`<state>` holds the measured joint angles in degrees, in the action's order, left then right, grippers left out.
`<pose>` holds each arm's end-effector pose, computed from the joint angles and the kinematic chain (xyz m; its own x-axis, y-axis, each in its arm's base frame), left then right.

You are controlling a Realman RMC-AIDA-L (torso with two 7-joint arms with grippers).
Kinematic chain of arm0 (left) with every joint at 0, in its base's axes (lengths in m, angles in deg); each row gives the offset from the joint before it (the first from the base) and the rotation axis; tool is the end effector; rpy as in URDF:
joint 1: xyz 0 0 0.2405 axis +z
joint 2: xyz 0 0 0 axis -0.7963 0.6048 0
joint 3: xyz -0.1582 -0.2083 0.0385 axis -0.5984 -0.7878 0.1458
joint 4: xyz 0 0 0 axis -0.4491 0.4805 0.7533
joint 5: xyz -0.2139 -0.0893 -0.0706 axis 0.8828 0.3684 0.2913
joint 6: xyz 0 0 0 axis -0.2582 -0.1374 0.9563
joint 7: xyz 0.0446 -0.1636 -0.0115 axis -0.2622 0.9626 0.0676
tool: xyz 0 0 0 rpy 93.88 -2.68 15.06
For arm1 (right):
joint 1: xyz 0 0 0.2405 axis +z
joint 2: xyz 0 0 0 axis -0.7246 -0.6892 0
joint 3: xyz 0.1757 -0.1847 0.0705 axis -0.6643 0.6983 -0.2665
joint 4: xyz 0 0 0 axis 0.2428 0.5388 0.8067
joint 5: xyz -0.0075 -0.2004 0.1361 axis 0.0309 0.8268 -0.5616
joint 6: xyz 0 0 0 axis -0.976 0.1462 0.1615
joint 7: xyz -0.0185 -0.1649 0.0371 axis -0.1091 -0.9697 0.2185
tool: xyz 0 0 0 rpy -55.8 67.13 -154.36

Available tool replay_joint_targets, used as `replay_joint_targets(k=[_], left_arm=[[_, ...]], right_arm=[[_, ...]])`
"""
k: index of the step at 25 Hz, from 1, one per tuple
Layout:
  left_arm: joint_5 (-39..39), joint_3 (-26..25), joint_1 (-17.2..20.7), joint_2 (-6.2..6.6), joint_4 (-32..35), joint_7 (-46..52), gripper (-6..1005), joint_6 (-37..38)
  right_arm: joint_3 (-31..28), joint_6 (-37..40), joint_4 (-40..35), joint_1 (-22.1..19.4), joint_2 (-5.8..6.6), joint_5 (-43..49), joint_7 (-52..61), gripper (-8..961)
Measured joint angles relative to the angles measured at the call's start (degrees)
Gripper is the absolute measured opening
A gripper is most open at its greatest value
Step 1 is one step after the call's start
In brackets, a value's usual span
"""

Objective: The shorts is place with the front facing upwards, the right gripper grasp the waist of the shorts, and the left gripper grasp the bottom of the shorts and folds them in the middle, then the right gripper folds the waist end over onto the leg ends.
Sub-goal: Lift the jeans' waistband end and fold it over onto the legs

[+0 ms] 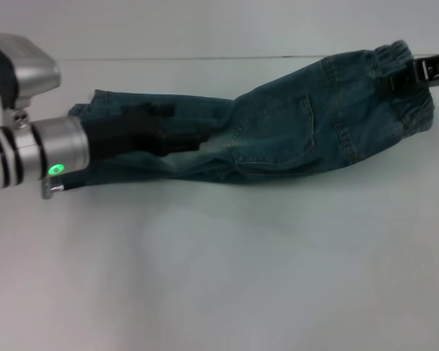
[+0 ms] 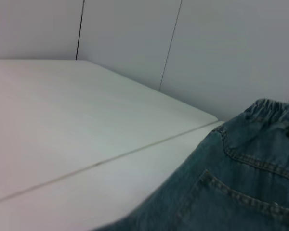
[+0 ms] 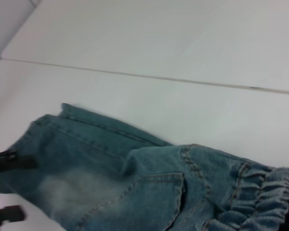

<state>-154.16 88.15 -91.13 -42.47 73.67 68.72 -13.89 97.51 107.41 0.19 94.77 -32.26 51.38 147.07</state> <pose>-0.2457 0.4325 -0.0661 0.7632 0.3741 0.5268 0.5762 -0.7631 -0.2929 0.2358 0.4767 0.0813 0.5104 -0.8160 -0.2714 -0.8545 -0.4456 -0.2669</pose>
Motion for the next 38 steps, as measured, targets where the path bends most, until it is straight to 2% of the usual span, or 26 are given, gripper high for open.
replay_joint_targets(k=[7,13,16,17,26,32,34,37,38], left_arm=[[9.7,0.5,-2.5,-0.44,-6.6,-11.9,934,-6.5],[25.2,0.3,-2.9,-0.53,-15.8,-29.2,930,-7.9],[31.8,0.3,-3.2,-0.54,-20.0,-36.7,766,-7.9],[34.2,0.1,-4.2,-0.54,-22.7,-40.5,743,-8.6],[38.0,-0.4,-9.3,-0.54,-30.0,-49.4,534,-16.5],[38.1,-0.4,-11.6,-0.54,-33.2,-50.3,283,-17.7],[38.1,-1.9,-12.3,-0.54,-34.6,-52.3,202,-19.1],[38.2,-7.8,-13.0,-0.54,-37.6,-59.0,80,-20.6],[38.2,-9.5,-13.0,-0.54,-38.4,-61.0,67,-20.7]], right_arm=[[-0.6,3.2,-2.7,1.1,0.03,0.1,1.0,121],[-0.5,3.6,-2.8,1.3,-0.04,0.1,1.0,121],[-0.6,4.4,-3.1,1.6,-0.16,-0.1,1.0,120],[-0.6,4.6,-3.3,1.8,-0.2,-0.1,1.0,120],[-1.4,6.1,-6.4,4.5,-0.76,-0.3,1.1,121],[-1.4,6.3,-6.5,6.2,-1.51,-0.4,0.9,121],[-1.4,6.6,-6.7,6.7,-1.66,-0.9,0.7,121],[-1.4,7.4,-7.5,7.1,-1.88,-1.7,0.7,121],[-1.4,7.6,-7.7,7.3,-1.94,-2.0,0.7,121]])
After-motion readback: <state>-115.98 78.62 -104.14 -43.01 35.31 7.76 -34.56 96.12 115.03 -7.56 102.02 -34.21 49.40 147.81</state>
